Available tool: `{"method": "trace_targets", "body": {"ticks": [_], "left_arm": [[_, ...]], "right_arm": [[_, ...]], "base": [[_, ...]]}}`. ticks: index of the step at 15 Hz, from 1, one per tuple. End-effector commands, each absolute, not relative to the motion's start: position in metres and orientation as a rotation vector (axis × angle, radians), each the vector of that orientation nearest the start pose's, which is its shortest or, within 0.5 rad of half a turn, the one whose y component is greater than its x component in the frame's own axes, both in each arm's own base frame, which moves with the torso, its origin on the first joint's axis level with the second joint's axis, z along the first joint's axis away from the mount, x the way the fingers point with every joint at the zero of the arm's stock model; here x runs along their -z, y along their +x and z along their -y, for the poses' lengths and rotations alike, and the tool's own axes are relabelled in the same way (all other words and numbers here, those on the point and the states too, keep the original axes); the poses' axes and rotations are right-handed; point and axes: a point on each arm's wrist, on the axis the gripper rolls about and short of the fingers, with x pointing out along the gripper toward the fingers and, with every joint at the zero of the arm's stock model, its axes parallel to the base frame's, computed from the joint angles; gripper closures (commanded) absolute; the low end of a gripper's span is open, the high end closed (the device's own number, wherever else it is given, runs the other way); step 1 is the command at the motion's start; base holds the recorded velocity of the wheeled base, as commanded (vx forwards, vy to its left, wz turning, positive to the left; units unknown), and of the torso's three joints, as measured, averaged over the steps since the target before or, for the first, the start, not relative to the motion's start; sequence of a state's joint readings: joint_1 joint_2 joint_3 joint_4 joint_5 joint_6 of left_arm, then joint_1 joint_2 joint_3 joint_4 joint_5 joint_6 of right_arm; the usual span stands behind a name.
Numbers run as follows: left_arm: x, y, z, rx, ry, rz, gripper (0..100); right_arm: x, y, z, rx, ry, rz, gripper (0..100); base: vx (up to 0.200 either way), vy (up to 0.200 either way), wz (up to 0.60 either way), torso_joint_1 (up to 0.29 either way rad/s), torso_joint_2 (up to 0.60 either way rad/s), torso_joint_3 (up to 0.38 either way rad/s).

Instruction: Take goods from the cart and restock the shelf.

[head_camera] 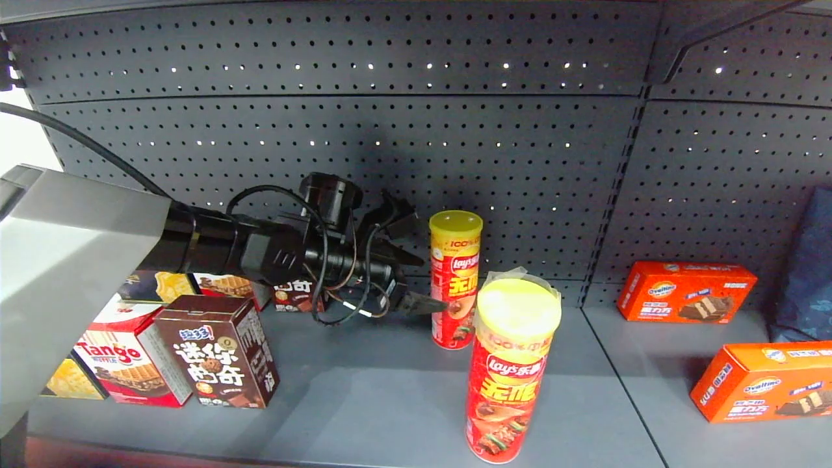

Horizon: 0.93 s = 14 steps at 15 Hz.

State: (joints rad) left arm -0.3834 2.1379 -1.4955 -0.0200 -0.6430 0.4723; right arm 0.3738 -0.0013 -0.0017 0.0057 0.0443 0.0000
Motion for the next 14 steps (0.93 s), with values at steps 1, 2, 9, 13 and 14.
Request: {"method": "trace_targets", "body": {"ticks": [1,2,9,13,14], "left_arm": [[-0.156,0.39,0.171,1.071,0.352,-0.395,0],[-0.156,0.39,0.171,1.056,0.355,-0.401,0],[-0.154,0.393,0.165,0.985,0.369,-0.423,0],[-0.161,0.387,0.159,0.979,0.367,-0.409,0],[-0.177,0.378,0.156,0.974,0.371,-0.359,0]], "right_arm": [[-0.075,-0.022,0.007,-0.419,-0.001,-0.005,0],[-0.075,-0.022,0.007,-0.419,-0.001,-0.005,0],[-0.075,-0.022,0.007,-0.419,-0.001,-0.005,0],[-0.075,-0.022,0.007,-0.419,-0.001,-0.005,0],[-0.075,-0.022,0.007,-0.419,-0.001,-0.005,0]], "base": [[0.0,0.0,0.0,0.0,0.0,0.0],[0.0,0.0,0.0,0.0,0.0,0.0],[0.0,0.0,0.0,0.0,0.0,0.0],[0.0,0.0,0.0,0.0,0.0,0.0],[0.0,0.0,0.0,0.0,0.0,0.0]]}}
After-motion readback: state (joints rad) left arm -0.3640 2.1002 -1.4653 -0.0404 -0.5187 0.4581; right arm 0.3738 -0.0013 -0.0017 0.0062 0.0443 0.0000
